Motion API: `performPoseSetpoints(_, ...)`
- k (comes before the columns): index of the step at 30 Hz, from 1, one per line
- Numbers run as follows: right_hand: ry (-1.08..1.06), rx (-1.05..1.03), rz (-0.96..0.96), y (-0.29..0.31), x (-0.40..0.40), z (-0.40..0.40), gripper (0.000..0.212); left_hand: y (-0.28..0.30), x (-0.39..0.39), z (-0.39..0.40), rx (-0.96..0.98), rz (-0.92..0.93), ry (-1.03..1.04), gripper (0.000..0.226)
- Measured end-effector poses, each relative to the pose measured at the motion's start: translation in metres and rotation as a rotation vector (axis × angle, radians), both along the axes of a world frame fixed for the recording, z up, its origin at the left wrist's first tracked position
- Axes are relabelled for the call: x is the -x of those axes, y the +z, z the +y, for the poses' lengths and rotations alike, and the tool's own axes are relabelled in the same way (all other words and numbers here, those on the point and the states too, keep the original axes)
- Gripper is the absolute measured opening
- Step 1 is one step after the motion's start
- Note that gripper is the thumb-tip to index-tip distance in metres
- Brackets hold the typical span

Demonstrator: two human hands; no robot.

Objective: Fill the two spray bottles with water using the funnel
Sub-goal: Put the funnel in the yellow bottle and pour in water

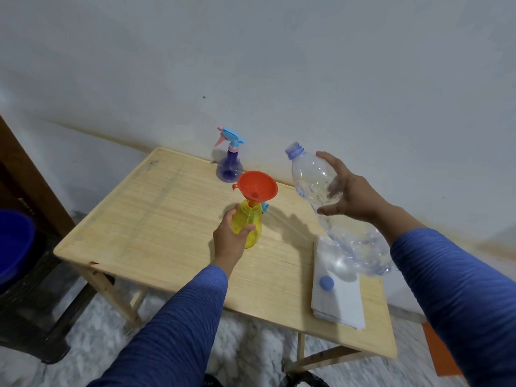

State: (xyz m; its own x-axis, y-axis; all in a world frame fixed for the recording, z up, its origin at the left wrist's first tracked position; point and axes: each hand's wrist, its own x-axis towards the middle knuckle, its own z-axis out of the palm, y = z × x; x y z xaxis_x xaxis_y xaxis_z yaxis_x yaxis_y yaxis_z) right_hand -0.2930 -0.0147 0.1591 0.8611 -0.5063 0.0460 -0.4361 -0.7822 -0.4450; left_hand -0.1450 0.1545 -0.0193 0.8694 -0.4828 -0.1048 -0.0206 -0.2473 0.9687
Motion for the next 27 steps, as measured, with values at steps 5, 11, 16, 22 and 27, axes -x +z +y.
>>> performPoseSetpoints(5,-0.144,-0.095,-0.244,-0.011,0.005,-0.006,0.115,-0.004,-0.001,-0.002,-0.009,0.003,-0.006,0.061)
performPoseSetpoints(11,-0.392,-0.133,-0.56,-0.021,-0.004,-0.017,0.114,-0.003,-0.002,0.0,-0.036,-0.013,-0.007,0.06)
performPoseSetpoints(16,-0.464,-0.182,-0.714,-0.033,-0.022,-0.03,0.116,-0.003,-0.003,-0.001,-0.038,-0.004,-0.003,0.057)
performPoseSetpoints(22,-0.534,-0.261,-0.733,-0.052,-0.038,-0.046,0.123,-0.005,-0.004,-0.002,-0.026,-0.029,0.001,0.057)
performPoseSetpoints(27,-0.536,-0.301,-0.724,-0.066,-0.048,-0.051,0.123,-0.002,-0.007,-0.002,-0.074,0.002,-0.007,0.057)
